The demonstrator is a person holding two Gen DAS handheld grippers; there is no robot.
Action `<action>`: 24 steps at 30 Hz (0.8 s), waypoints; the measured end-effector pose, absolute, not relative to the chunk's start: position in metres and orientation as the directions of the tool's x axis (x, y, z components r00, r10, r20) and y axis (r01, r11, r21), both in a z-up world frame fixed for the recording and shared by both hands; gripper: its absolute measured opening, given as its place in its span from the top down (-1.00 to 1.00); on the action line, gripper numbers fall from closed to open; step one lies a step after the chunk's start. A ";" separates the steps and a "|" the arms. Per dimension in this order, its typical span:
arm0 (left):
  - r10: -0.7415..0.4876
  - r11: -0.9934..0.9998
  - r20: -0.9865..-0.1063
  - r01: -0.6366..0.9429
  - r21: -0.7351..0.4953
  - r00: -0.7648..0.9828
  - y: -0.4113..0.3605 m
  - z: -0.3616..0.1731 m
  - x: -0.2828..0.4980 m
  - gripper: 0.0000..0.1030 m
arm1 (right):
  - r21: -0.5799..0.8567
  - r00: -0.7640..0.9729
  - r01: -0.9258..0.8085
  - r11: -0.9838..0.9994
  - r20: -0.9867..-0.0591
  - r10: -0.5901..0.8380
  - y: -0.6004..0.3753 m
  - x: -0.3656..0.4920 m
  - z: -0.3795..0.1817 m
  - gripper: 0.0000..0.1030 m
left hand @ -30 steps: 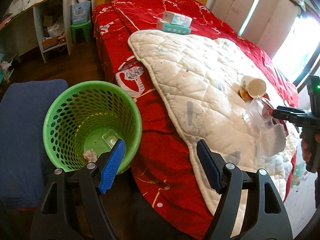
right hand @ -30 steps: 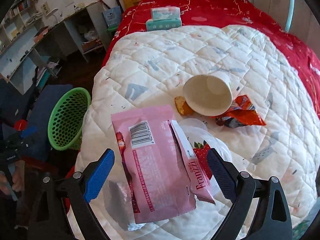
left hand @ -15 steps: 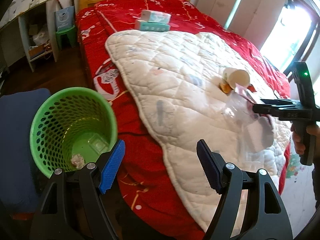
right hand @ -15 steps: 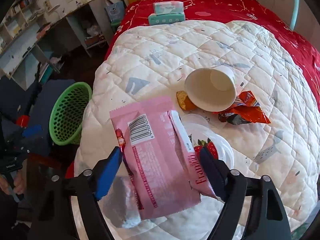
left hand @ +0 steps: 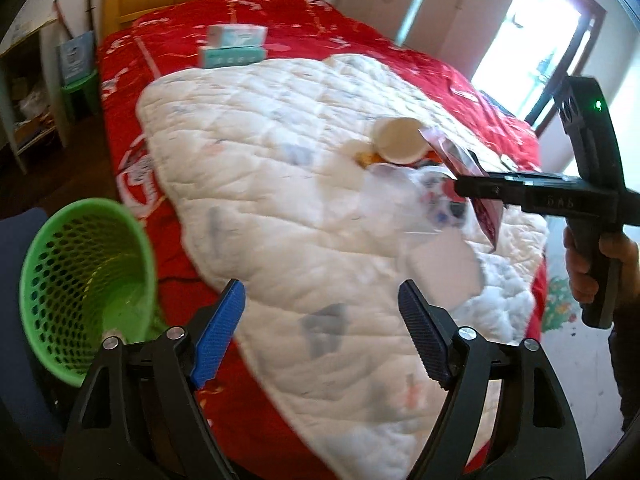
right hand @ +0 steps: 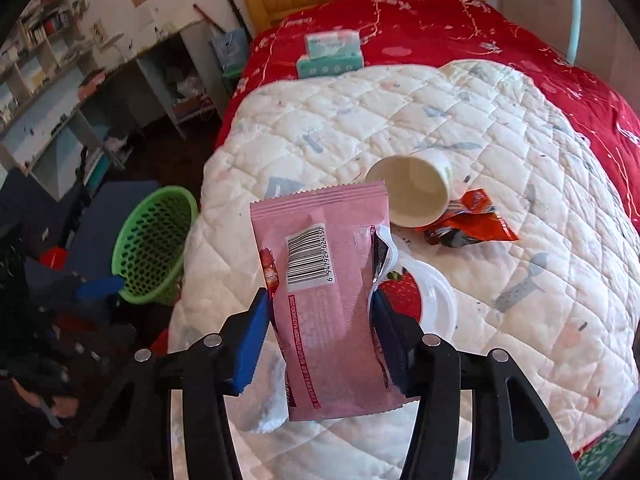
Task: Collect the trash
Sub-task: 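Grasp the pink snack wrapper with the right tool, then grasp the white foam piece with the left tool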
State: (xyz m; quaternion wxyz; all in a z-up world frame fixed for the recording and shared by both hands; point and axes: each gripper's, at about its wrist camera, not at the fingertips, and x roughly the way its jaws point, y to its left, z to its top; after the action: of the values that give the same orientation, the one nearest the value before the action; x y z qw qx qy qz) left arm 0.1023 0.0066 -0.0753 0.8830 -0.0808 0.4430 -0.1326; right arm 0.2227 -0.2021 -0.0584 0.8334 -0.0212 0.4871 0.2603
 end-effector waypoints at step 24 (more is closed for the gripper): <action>-0.391 0.822 -0.783 0.566 -0.061 0.483 -0.099 -0.096 0.127 -0.70 | 0.314 0.456 -0.350 0.883 -0.766 0.453 -0.259 0.174 -0.043 0.01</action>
State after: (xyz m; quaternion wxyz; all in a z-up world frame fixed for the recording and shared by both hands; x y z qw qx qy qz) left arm 0.1273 -0.0987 -0.0965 0.8549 0.1035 0.4243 -0.2798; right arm 0.1740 -0.2594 -0.0433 0.8515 0.0555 0.4650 0.2357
